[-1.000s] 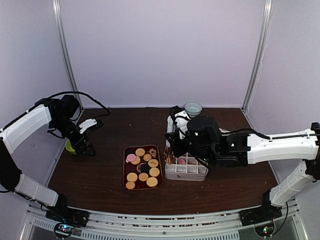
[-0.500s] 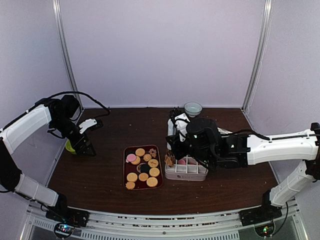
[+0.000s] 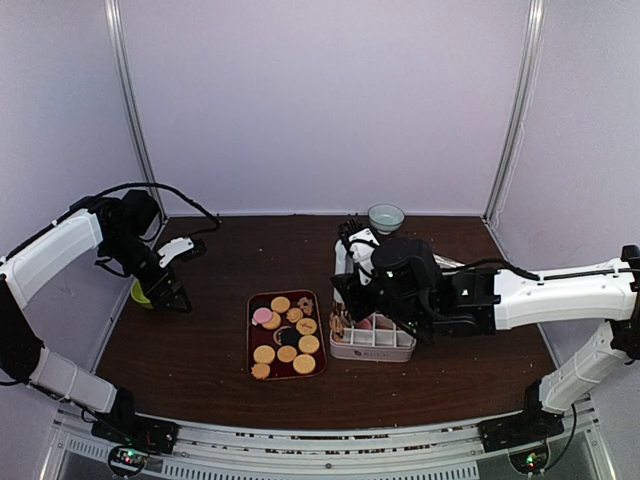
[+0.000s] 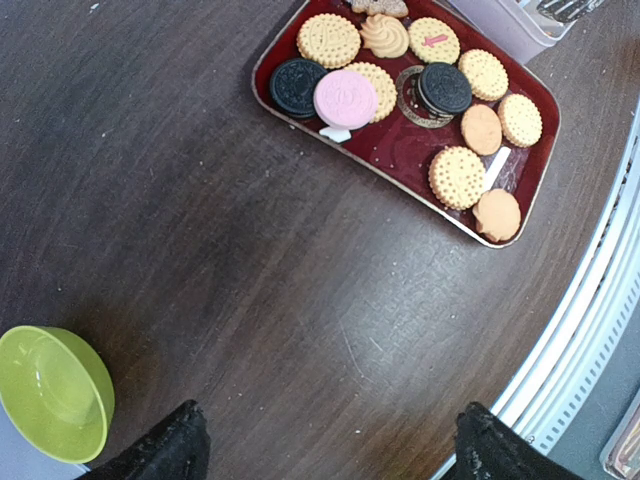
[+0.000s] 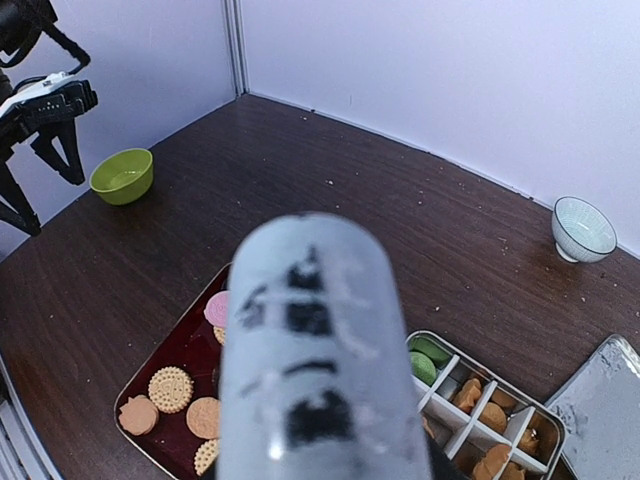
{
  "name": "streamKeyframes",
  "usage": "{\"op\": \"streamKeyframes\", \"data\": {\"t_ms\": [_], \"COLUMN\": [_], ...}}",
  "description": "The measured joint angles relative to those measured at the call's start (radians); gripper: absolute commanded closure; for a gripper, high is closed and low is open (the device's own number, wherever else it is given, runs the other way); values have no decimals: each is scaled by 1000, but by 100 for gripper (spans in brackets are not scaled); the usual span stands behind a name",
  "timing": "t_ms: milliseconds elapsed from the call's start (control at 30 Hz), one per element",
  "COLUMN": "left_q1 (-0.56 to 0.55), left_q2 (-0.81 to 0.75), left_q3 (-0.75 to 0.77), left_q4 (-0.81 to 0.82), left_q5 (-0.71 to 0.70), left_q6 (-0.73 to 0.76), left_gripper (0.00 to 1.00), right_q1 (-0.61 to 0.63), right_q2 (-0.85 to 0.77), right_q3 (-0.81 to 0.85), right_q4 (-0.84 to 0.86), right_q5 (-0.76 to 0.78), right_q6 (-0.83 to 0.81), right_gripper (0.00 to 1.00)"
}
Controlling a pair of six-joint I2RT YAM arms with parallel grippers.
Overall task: Pack the cookies
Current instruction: Pick up the fake cookies from the plate.
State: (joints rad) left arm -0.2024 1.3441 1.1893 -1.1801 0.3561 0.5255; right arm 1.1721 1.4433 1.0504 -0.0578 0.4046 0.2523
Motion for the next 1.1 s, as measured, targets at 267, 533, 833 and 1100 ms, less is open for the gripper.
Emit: {"op": "streamKeyframes", "data": {"t_ms": [267,533,833,1100], "left_q1": [0,1,8,11], "left_q2": [0,-4,-11,-14], "left_q3": [0,-6,-18,-24], "left_q4": [0,1,1,1], "left_q5": [0,-8,-17,-19], "left_q6": [0,1,1,4], "left_gripper": [12,7,4,3], "right_q1": [0,0,1,-3], "right_q2": [15,262,551,690], "right_q3": [58,341,570,701], "right_q4": [3,66,79,79], "right_q5": [-2,-66,-110,-92], "right_q6": [-25,-42,-57,-89], "right_gripper": [64,63,60,59]}}
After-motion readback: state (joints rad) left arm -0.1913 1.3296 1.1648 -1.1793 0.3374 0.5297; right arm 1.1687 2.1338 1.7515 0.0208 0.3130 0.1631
